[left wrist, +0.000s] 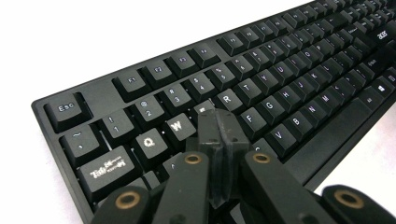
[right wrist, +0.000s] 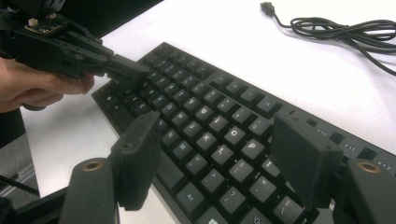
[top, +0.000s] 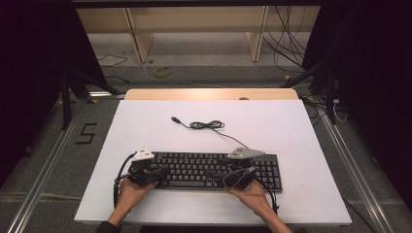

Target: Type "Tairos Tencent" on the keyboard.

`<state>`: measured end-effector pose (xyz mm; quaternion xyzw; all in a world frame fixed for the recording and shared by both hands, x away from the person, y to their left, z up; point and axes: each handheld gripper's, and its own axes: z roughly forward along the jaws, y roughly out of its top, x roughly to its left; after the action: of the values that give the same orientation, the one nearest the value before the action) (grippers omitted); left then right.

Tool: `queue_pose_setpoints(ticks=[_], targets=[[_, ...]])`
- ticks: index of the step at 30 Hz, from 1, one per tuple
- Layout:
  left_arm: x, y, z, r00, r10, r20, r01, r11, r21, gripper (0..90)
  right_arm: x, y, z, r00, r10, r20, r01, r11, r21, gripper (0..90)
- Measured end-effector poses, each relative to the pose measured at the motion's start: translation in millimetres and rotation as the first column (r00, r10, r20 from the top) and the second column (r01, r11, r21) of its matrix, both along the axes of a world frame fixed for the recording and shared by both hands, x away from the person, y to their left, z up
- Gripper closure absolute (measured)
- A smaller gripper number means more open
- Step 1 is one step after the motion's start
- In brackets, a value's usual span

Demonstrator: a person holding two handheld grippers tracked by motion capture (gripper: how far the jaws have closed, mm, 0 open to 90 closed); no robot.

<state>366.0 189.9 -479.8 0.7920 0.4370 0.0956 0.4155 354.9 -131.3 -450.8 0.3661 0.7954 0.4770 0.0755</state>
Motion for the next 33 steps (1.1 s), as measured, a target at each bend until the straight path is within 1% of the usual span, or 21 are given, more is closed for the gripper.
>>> queue_pose_setpoints(ticks=[5,13,15,16,29,32,33], targets=[[0.1,-0.2,-1.2,0.9999,-0.005,-0.01,0.005,1.0,0.008,89.0,-2.3,-1.9,-0.8,1.0,-0.002,0.0,0.002,1.0,0.0,34.1],[0.2,-0.7,-1.8,0.9999,-0.012,-0.009,0.012,0.9999,0.012,89.1,-5.2,-3.7,-0.8,1.0,-0.003,0.004,0.003,1.0,-0.004,33.1],[0.4,-1.5,-3.3,0.9998,-0.012,-0.017,0.012,0.9997,0.022,89.1,-5.9,-4.1,-0.8,1.0,-0.001,0.005,0.001,1.0,-0.005,33.1],[0.4,-1.4,-3.7,0.9998,-0.012,-0.018,0.012,0.9998,0.016,89.1,-6.3,-4.2,-0.8,1.0,-0.001,0.004,0.001,1.0,-0.007,33.1],[-0.3,-1.6,-3.6,0.9998,-0.011,-0.017,0.011,0.9998,0.018,89.1,-8.8,-3.4,-2.2,1.0,0.005,0.007,-0.005,1.0,-0.019,33.0],[-0.8,-1.2,-2.4,0.9998,-0.011,-0.013,0.012,0.9998,0.014,89.0,-8.5,-3.4,-2.3,1.0,0.004,0.008,-0.003,1.0,-0.017,32.9],[-1.0,-1.0,-1.7,0.9999,-0.009,-0.009,0.009,0.9999,0.005,89.0,-8.4,-3.5,-2.2,1.0,0.003,0.006,-0.003,1.0,-0.017,32.9]])
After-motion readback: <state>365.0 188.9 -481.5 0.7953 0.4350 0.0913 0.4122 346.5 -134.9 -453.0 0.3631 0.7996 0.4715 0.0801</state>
